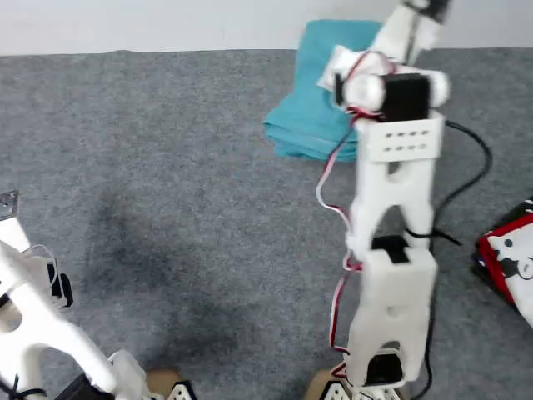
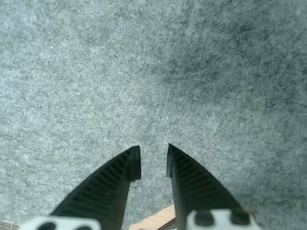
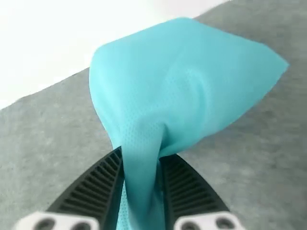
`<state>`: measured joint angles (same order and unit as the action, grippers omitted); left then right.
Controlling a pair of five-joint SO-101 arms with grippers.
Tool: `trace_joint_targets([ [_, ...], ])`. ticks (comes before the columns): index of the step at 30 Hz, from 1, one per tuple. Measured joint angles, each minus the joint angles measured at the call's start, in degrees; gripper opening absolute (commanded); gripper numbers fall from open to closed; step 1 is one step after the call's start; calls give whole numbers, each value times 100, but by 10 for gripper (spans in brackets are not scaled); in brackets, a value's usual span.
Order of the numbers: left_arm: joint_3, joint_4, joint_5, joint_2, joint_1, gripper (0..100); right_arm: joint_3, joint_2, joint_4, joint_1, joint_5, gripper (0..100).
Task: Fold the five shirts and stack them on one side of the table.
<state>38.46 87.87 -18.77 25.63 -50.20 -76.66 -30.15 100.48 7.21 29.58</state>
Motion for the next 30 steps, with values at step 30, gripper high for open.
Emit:
trace_joint_targets([
  [30,0,-273,-466,0,0,96,3279,3051,9,-4642,-1363,7],
])
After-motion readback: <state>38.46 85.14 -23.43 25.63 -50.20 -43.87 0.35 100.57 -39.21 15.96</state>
